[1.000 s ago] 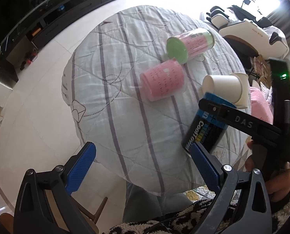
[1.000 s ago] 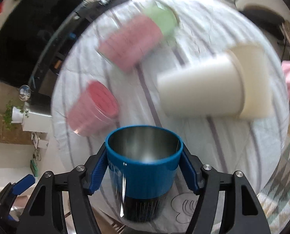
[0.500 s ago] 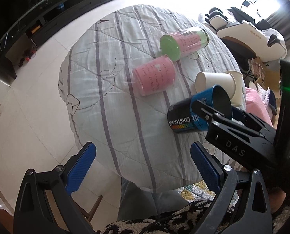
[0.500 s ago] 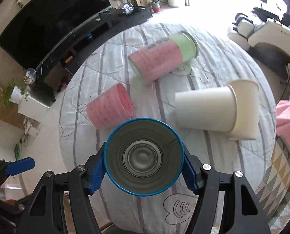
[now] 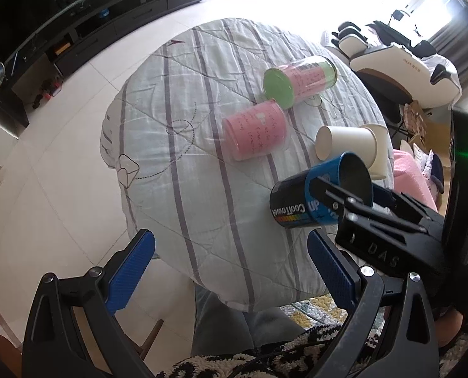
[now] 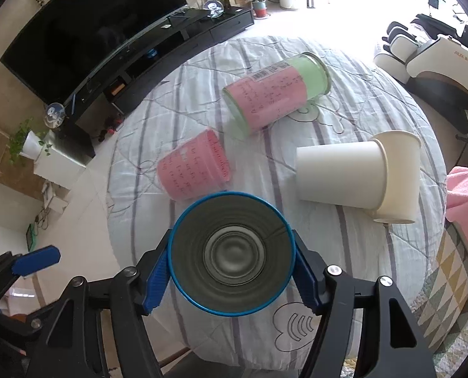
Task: Flip cup upright
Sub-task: 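Lower the blue can open end up onto the quilt with the right tool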
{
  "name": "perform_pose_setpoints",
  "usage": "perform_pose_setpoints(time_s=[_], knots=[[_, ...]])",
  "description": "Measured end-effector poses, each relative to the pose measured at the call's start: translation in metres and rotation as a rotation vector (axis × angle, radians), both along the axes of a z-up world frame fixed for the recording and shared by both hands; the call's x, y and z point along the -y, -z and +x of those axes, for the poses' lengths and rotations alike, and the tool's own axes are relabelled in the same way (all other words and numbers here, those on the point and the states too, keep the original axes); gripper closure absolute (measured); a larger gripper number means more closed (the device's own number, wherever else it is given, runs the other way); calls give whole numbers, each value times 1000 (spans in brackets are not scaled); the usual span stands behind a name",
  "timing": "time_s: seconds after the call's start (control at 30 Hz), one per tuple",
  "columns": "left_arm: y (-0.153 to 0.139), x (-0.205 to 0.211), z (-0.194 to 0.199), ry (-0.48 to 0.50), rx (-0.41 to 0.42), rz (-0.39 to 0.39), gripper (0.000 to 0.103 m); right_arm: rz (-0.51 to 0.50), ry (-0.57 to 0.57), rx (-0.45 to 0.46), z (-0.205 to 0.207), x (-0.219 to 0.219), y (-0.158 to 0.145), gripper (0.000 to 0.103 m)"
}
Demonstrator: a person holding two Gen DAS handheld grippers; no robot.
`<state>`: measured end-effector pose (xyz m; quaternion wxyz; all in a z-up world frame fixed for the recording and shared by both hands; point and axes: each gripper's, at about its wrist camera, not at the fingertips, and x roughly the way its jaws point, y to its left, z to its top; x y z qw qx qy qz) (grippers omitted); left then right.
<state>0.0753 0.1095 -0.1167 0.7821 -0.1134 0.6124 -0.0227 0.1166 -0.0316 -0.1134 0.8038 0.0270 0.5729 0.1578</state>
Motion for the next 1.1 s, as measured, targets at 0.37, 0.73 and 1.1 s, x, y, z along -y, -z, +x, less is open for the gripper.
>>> perform_pose_setpoints(time_s=[0.37,0.73,1.1], knots=[[-6,-20,0,-42,6,-3,4,-25,-45,38,-7,-16,-15,30],[-36,-2,2,10,83,20,4,1,23,121,-18,11,-57,30],[-85,55,-48,31,240,108,2,4,86,257,-66,71,-109,25]])
